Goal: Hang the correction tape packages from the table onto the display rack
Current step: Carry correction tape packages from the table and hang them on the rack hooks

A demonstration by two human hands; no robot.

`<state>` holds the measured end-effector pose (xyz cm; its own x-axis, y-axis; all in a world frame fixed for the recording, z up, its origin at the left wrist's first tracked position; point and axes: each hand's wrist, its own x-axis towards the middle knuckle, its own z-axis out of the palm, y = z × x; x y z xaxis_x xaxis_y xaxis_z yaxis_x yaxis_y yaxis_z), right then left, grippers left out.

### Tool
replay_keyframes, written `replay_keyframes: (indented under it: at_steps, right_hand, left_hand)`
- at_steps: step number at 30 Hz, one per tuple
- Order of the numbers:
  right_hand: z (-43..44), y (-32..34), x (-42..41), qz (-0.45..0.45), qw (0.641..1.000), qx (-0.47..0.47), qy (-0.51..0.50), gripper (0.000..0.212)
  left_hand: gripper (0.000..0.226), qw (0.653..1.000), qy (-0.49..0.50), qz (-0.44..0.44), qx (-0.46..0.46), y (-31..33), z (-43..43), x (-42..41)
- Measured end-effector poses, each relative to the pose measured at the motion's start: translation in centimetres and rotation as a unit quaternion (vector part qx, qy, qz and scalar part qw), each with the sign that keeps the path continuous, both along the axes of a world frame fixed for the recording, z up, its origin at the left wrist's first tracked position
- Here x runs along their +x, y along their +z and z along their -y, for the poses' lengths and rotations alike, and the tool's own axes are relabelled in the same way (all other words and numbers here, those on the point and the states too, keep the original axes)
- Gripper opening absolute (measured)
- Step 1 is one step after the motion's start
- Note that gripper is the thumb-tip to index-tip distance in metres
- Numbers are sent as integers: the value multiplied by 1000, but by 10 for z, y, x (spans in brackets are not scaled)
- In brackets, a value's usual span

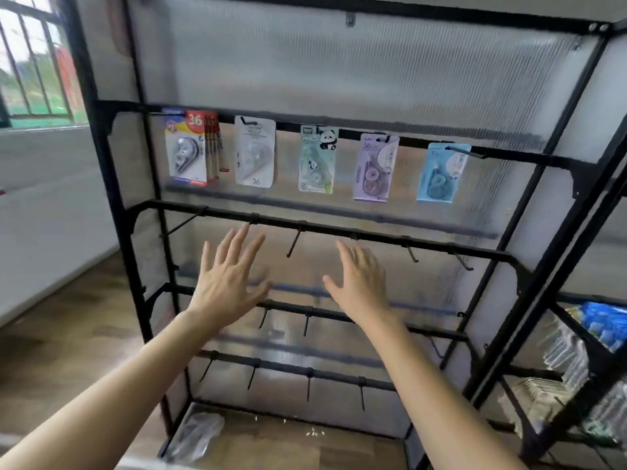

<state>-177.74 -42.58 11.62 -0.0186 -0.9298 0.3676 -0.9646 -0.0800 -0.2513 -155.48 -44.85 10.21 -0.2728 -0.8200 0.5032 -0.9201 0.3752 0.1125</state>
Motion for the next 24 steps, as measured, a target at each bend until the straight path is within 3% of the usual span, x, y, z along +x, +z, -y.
replay_keyframes:
  at_steps: [10, 15, 24]
  right_hand:
    - [-77, -67, 196, 14, 978, 94, 185, 70]
    - [-106, -93, 296, -19, 943, 133, 304, 72]
    - [-156, -106, 445, -58, 839, 181, 510, 72]
  left_hand:
    - [80, 975, 201, -18, 95, -74, -175, 189]
    - [81, 936, 331, -26, 119, -95, -253, 260]
    - [79, 831, 538, -76, 121, -112, -368, 331]
